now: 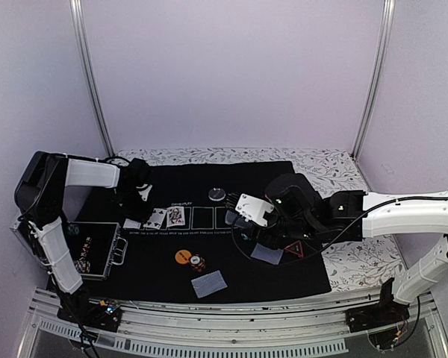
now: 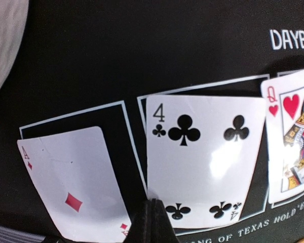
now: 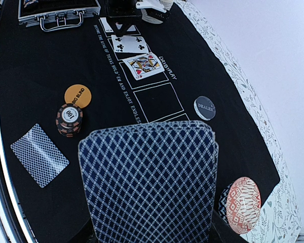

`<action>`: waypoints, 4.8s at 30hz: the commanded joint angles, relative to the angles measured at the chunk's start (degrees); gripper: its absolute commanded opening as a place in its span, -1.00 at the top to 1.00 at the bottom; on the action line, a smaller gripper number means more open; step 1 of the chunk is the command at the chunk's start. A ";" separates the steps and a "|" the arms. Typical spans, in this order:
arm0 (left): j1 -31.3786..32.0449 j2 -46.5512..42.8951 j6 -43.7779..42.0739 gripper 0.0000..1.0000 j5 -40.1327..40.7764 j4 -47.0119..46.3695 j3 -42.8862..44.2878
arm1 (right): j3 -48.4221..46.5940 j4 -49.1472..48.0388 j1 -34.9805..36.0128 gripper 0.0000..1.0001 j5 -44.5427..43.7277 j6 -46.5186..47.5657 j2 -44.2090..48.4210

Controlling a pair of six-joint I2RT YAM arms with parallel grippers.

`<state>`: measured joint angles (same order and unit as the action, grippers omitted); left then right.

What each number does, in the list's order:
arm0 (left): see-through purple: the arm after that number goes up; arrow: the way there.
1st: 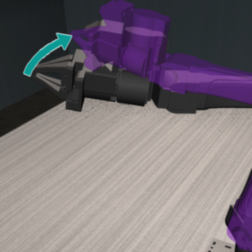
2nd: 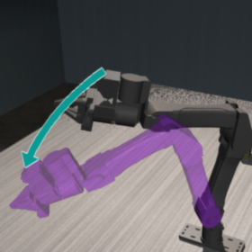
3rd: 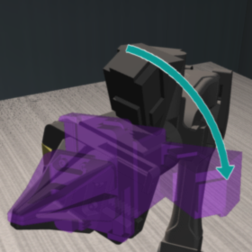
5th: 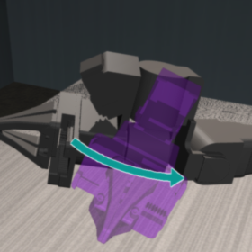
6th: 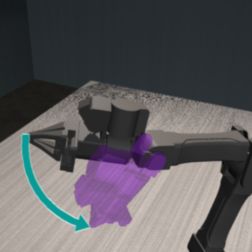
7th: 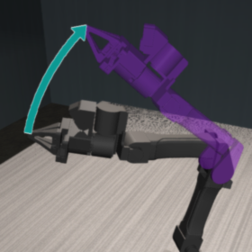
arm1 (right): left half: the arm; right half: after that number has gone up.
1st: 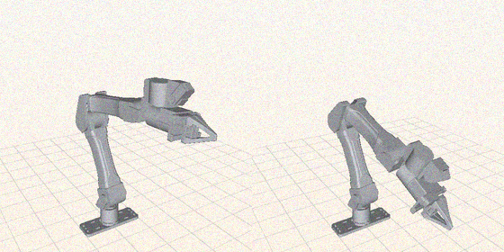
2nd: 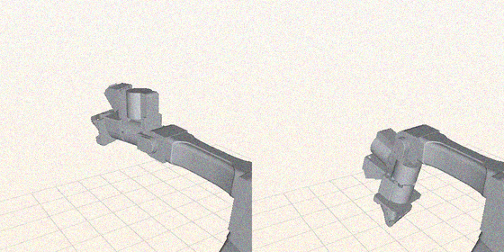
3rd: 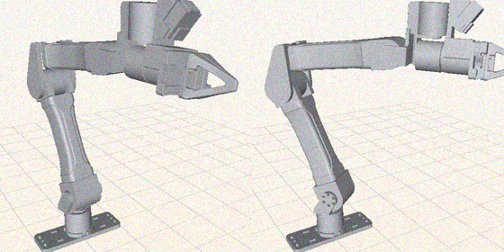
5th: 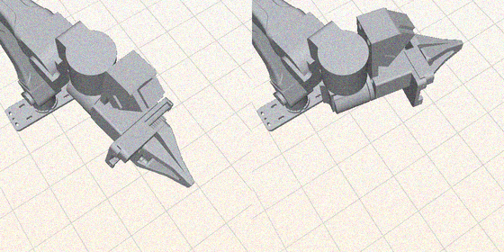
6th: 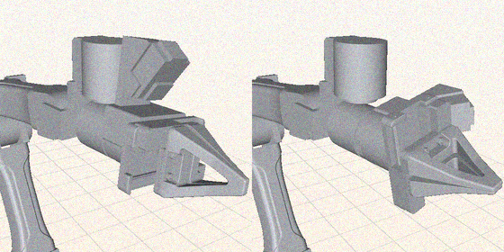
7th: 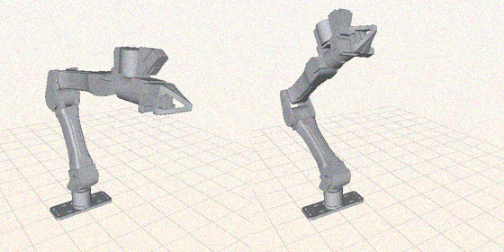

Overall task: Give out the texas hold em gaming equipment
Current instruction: Adjust the poker card in the community card area.

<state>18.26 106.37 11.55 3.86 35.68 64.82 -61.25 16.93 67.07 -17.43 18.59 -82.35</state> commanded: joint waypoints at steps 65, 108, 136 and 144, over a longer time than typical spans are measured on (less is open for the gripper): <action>14.52 15.12 -4.66 1.00 1.25 1.79 17.88 | -0.59 0.96 -0.09 -0.01 -0.67 -1.65 1.05; 10.30 13.02 -5.93 1.00 3.73 3.53 16.36 | -0.19 1.27 -0.04 -0.01 -1.25 -1.79 0.98; 10.67 13.80 -8.59 1.00 4.59 2.06 19.97 | -0.08 1.70 -0.07 -0.01 -1.29 -1.98 0.66; 10.76 12.73 -9.70 1.00 4.18 3.66 25.63 | -0.61 1.97 -0.03 -0.01 -1.29 -2.45 0.41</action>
<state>28.49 119.59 2.94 8.40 39.79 86.11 -61.25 19.20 67.07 -17.96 17.30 -82.35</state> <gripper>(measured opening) 0.005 0.508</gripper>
